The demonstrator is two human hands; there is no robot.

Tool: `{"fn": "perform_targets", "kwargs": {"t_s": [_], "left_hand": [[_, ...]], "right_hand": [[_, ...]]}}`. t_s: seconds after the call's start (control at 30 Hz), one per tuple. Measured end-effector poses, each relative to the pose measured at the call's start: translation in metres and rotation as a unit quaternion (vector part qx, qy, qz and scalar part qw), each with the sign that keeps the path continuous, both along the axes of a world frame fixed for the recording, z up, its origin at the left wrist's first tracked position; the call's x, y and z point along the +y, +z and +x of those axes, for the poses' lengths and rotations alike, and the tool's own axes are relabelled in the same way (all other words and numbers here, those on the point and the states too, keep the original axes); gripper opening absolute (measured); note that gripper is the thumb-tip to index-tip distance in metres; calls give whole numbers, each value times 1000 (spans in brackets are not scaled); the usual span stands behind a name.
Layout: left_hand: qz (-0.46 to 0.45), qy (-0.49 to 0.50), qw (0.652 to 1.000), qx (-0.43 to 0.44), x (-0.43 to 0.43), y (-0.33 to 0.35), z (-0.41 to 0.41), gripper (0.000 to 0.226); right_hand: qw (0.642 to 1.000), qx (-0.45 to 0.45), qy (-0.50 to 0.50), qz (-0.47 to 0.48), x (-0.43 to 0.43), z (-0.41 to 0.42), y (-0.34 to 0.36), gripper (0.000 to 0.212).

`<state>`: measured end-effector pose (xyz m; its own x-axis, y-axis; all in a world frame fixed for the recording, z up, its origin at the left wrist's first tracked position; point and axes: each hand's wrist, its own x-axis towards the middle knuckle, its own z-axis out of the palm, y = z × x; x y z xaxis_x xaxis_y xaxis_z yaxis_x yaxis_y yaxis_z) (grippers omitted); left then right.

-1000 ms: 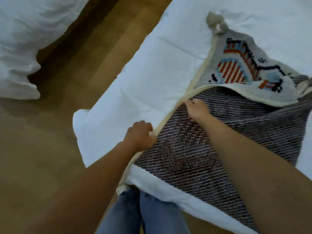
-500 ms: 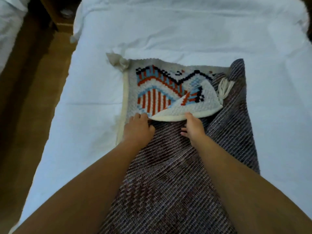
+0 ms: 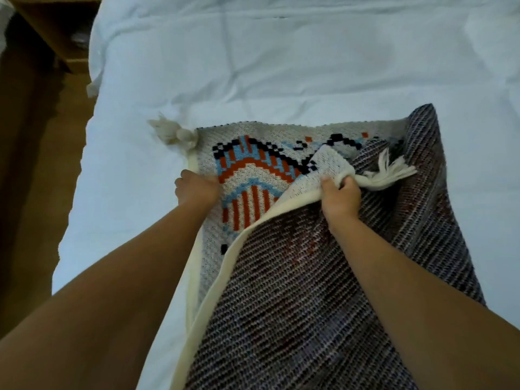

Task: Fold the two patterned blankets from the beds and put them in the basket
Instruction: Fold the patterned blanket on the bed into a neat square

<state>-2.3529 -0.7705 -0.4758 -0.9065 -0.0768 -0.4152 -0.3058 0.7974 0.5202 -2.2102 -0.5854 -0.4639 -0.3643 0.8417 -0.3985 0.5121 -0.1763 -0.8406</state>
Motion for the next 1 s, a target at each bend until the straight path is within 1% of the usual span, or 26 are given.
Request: {"fn": "perform_targets", "kwargs": {"t_s": [0.07, 0.1, 0.17, 0.2, 0.27, 0.33, 0.4, 0.47, 0.5, 0.53, 0.57, 0.63, 0.7, 0.8, 0.9, 0.97, 1.0], "left_hand": [[31, 22, 999, -5, 5, -5, -17, 60], [66, 34, 997, -9, 9, -6, -26, 53], [171, 71, 982, -34, 14, -5, -44, 32], [214, 95, 971, -57, 14, -4, -54, 27], [260, 131, 952, -96, 8, -1, -72, 20], [263, 125, 954, -76, -4, -1, -94, 15], [245, 119, 962, -8, -22, -2, -116, 10], [220, 126, 967, 36, -47, -7, -132, 15], [206, 120, 970, 36, -59, -11, -138, 24], [194, 102, 976, 17, -70, -16, -142, 32], [195, 81, 977, -12, -78, -20, -145, 36], [228, 46, 971, -63, -86, -24, -149, 28], [243, 21, 967, -68, -88, -23, -155, 23], [292, 53, 952, -72, -91, -26, -163, 19], [312, 73, 945, -61, -89, -32, -170, 15], [308, 103, 943, -67, -86, -32, -172, 13], [307, 121, 941, -78, -85, -32, -172, 14]], "right_hand": [[999, -14, 36, 24, -4, -17, 1, 29], [998, -23, 55, 38, -7, -25, 1, 24], [993, -36, 91, 68, -14, -45, 5, 14], [991, -36, 105, 80, -19, -58, 7, 12], [985, -36, 135, 102, -31, -87, 10, 11], [977, -42, 173, 119, -46, -121, 13, 11], [967, -43, 212, 134, -66, -157, 15, 12], [958, -26, 249, 141, -91, -196, 14, 14], [952, -13, 270, 145, -107, -214, 12, 13], [943, -4, 296, 152, -124, -231, 9, 12], [931, -3, 329, 161, -142, -246, 4, 12], [903, -26, 390, 176, -172, -265, -10, 12], [894, -52, 404, 185, -189, -270, -27, 11], [899, -55, 387, 199, -192, -275, -37, 13], [884, -22, 404, 234, -189, -280, -39, 18], [875, -12, 430, 222, -190, -278, -42, 20], [872, -18, 445, 204, -192, -275, -44, 14]]}}
